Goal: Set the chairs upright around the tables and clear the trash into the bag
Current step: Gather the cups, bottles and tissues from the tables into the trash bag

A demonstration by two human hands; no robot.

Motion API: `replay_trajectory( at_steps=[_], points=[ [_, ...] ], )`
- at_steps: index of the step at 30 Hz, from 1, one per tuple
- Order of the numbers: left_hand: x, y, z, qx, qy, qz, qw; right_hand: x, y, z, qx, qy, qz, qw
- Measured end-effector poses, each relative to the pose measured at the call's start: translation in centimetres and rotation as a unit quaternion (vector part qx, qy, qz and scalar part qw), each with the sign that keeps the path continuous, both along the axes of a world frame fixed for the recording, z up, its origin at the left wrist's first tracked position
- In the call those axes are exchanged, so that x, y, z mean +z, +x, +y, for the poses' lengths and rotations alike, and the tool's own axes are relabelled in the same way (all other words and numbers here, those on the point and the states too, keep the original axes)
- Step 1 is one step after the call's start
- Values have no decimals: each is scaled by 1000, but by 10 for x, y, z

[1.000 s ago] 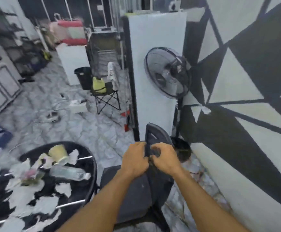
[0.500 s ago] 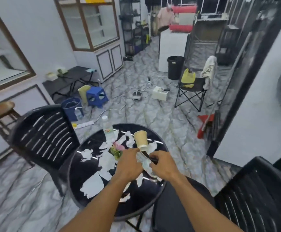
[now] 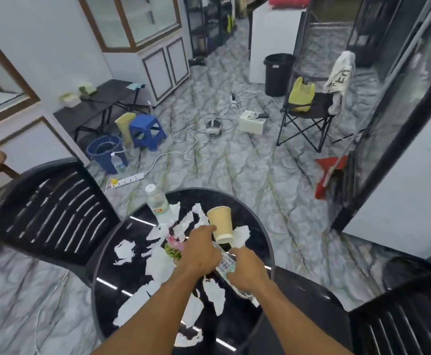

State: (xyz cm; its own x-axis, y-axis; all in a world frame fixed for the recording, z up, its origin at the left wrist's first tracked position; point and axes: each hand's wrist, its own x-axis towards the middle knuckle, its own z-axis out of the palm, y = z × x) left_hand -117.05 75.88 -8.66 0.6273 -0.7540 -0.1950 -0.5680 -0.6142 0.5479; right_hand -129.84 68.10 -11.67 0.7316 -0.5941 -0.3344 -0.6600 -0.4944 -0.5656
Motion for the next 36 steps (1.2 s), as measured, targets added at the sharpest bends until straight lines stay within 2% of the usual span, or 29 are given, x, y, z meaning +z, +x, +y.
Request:
replay_trajectory(
  at_steps=[6, 13, 17, 23, 28, 32, 36],
  points=[
    [-30, 43, -57, -88, 50, -47, 994, -29, 28, -15, -32, -14, 32, 999],
    [-70, 73, -100, -182, 127, -108, 969, -57, 45, -2, -22, -28, 125, 992],
    [-76, 78, -103, -222, 150, -140, 953, -65, 45, 4, -37, -17, 117, 992],
    [-54, 75, -100, -246, 111, -151, 951, -46, 26, 2, -79, -6, 92, 993],
    [-5, 51, -106, -264, 41, -172, 948, -2, -14, -15, -185, -12, 46, 982],
    [30, 1, -104, -292, -3, -187, 938, 35, -73, -23, -305, -55, 17, 951],
    [58, -91, -99, -343, -56, -180, 920, 68, -161, -16, -393, -102, -8, 914]
  ],
)
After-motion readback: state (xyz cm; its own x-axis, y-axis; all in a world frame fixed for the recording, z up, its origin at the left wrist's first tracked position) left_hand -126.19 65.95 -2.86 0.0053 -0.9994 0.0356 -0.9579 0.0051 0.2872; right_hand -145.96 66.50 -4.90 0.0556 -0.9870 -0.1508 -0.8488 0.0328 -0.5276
